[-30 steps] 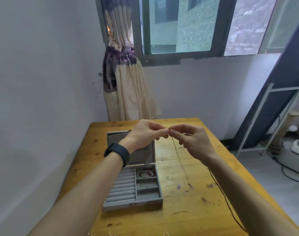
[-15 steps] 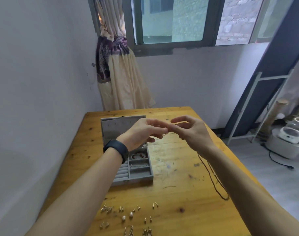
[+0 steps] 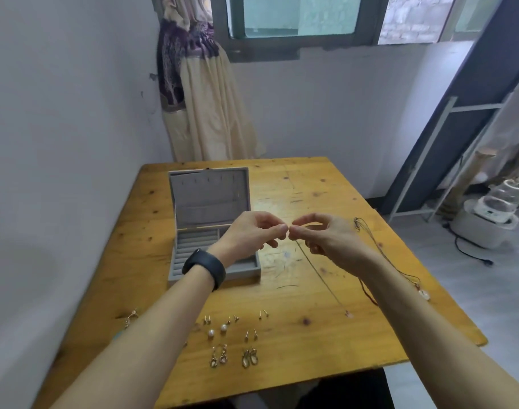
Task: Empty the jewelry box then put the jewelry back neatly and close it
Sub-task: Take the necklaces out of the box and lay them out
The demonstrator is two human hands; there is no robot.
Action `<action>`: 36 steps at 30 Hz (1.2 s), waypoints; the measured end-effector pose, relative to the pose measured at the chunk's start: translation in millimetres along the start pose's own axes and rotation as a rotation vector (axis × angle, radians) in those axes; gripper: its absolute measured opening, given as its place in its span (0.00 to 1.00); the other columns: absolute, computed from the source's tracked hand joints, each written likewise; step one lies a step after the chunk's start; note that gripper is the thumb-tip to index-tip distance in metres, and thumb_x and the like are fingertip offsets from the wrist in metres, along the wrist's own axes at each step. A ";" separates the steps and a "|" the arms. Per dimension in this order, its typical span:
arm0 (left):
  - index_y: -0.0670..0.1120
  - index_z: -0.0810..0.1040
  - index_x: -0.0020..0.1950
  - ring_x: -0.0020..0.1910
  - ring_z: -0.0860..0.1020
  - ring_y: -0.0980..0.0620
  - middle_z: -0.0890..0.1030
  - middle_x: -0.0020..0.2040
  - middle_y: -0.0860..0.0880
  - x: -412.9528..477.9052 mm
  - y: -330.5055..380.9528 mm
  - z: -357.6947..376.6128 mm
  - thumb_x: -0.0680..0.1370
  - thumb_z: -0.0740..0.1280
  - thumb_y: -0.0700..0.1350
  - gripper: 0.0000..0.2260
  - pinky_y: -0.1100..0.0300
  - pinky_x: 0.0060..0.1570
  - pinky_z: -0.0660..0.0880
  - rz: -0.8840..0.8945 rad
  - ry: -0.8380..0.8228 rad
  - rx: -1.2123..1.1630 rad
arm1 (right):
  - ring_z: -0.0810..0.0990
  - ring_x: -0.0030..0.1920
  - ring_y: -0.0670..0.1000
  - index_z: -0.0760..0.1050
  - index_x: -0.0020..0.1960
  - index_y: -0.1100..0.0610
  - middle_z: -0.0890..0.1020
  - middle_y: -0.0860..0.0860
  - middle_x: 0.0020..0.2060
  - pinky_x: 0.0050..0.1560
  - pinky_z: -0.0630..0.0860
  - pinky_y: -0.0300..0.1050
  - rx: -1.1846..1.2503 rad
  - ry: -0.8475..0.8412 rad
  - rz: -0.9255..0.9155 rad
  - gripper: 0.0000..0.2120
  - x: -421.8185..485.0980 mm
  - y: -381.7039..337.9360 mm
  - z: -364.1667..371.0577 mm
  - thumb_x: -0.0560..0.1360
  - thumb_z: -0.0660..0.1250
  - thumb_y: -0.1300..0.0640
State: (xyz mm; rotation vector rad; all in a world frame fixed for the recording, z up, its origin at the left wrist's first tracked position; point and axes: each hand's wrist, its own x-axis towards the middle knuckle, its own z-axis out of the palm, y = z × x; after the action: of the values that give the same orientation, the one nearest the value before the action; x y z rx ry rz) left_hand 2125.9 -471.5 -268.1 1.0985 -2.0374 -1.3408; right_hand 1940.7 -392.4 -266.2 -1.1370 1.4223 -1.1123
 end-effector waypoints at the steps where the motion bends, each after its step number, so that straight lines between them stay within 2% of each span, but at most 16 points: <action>1: 0.47 0.82 0.52 0.41 0.84 0.56 0.85 0.43 0.52 0.1 -0.6 1.2 0.79 0.69 0.50 0.08 0.61 0.42 0.76 0.019 0.000 0.042 | 0.73 0.34 0.46 0.81 0.57 0.57 0.86 0.51 0.42 0.37 0.72 0.41 -0.014 -0.056 0.028 0.14 -1.0 2.5 0.4 0.74 0.74 0.52; 3: 0.47 0.80 0.52 0.40 0.84 0.55 0.85 0.43 0.53 1.3 -1.6 2.1 0.81 0.67 0.49 0.06 0.57 0.44 0.79 0.055 0.027 0.102 | 0.71 0.33 0.45 0.82 0.57 0.55 0.84 0.48 0.40 0.36 0.71 0.40 -0.015 -0.145 0.075 0.11 -3.1 6.7 1.1 0.77 0.71 0.53; 5: 0.47 0.78 0.53 0.39 0.84 0.55 0.85 0.43 0.53 3.8 -2.6 0.2 0.82 0.65 0.48 0.06 0.55 0.45 0.80 0.068 0.080 0.094 | 0.71 0.32 0.45 0.83 0.55 0.55 0.82 0.47 0.39 0.35 0.69 0.39 -0.026 -0.150 0.088 0.09 -5.0 11.6 -1.2 0.78 0.69 0.53; 9: 0.47 0.77 0.53 0.37 0.83 0.56 0.85 0.43 0.53 13.5 -5.7 -4.9 0.82 0.64 0.47 0.04 0.60 0.40 0.76 0.080 0.191 0.083 | 0.73 0.37 0.45 0.84 0.50 0.51 0.83 0.45 0.41 0.38 0.71 0.39 -0.175 -0.103 0.041 0.08 -20.5 30.6 -7.5 0.80 0.67 0.50; 15: 0.48 0.76 0.53 0.36 0.82 0.57 0.84 0.44 0.53 33.5 -17.0 9.3 0.83 0.62 0.46 0.04 0.64 0.38 0.76 0.087 0.216 0.174 | 0.76 0.38 0.35 0.81 0.51 0.50 0.83 0.45 0.44 0.37 0.71 0.32 -0.175 0.069 0.020 0.08 -49.6 71.8 -12.2 0.81 0.64 0.52; 18: 0.47 0.75 0.53 0.36 0.82 0.56 0.83 0.44 0.54 50.0 -26.2 27.2 0.84 0.61 0.45 0.04 0.61 0.38 0.78 0.088 0.198 0.218 | 0.76 0.39 0.36 0.82 0.49 0.49 0.83 0.42 0.42 0.40 0.73 0.34 -0.209 0.192 0.045 0.09 -60.8 97.3 -15.6 0.82 0.63 0.50; 20: 0.48 0.74 0.52 0.37 0.82 0.55 0.83 0.43 0.55 63.0 -34.8 41.9 0.84 0.61 0.46 0.04 0.60 0.36 0.76 0.090 0.169 0.271 | 0.77 0.41 0.36 0.81 0.48 0.47 0.83 0.41 0.43 0.42 0.72 0.34 -0.296 0.267 0.059 0.08 -66.8 113.7 -20.0 0.81 0.63 0.49; 23: 0.50 0.74 0.52 0.41 0.80 0.55 0.82 0.43 0.58 84.0 -50.4 66.2 0.84 0.60 0.47 0.04 0.54 0.40 0.78 0.111 0.122 0.444 | 0.79 0.45 0.38 0.80 0.48 0.46 0.83 0.40 0.43 0.43 0.73 0.34 -0.398 0.345 0.084 0.07 -75.9 131.8 -25.5 0.81 0.64 0.48; 26: 0.51 0.75 0.54 0.43 0.80 0.52 0.83 0.46 0.56 105.1 -62.7 88.4 0.84 0.59 0.46 0.05 0.49 0.41 0.79 0.126 0.103 0.624 | 0.79 0.43 0.39 0.78 0.47 0.46 0.82 0.41 0.41 0.44 0.77 0.40 -0.530 0.405 0.133 0.08 -80.9 143.9 -26.8 0.81 0.63 0.47; 28: 0.51 0.75 0.54 0.42 0.79 0.50 0.82 0.47 0.54 119.9 -68.0 101.7 0.84 0.58 0.47 0.06 0.52 0.37 0.76 0.126 0.090 0.727 | 0.79 0.42 0.42 0.77 0.46 0.47 0.81 0.41 0.40 0.43 0.78 0.44 -0.638 0.454 0.132 0.09 -79.4 151.4 -28.7 0.81 0.62 0.46; 30: 0.51 0.75 0.54 0.43 0.77 0.50 0.80 0.48 0.52 134.2 -72.4 113.2 0.84 0.57 0.46 0.07 0.56 0.32 0.68 0.145 0.083 0.822 | 0.78 0.42 0.43 0.76 0.46 0.46 0.80 0.41 0.40 0.41 0.78 0.43 -0.725 0.519 0.082 0.07 -74.8 156.1 -31.3 0.80 0.63 0.46; 33: 0.50 0.77 0.55 0.50 0.75 0.48 0.79 0.52 0.50 151.9 -81.1 123.9 0.84 0.58 0.47 0.08 0.56 0.38 0.67 0.185 0.106 0.902 | 0.78 0.42 0.45 0.79 0.47 0.47 0.80 0.42 0.41 0.39 0.78 0.42 -0.854 0.593 -0.004 0.05 -65.3 159.9 -31.2 0.79 0.66 0.48; 36: 0.49 0.80 0.56 0.55 0.73 0.47 0.80 0.54 0.49 162.9 -88.2 130.9 0.83 0.60 0.48 0.10 0.56 0.42 0.67 0.183 0.136 0.896 | 0.79 0.40 0.48 0.79 0.44 0.47 0.80 0.44 0.41 0.32 0.77 0.43 -0.918 0.672 0.003 0.03 -58.7 162.6 -28.9 0.76 0.70 0.49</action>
State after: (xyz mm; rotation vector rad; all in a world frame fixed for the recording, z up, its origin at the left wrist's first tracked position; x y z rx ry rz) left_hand 1968.9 -552.3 -410.4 1.2355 -2.6042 -0.2022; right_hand 1901.0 -308.2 -414.7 -1.4192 2.6211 -0.8650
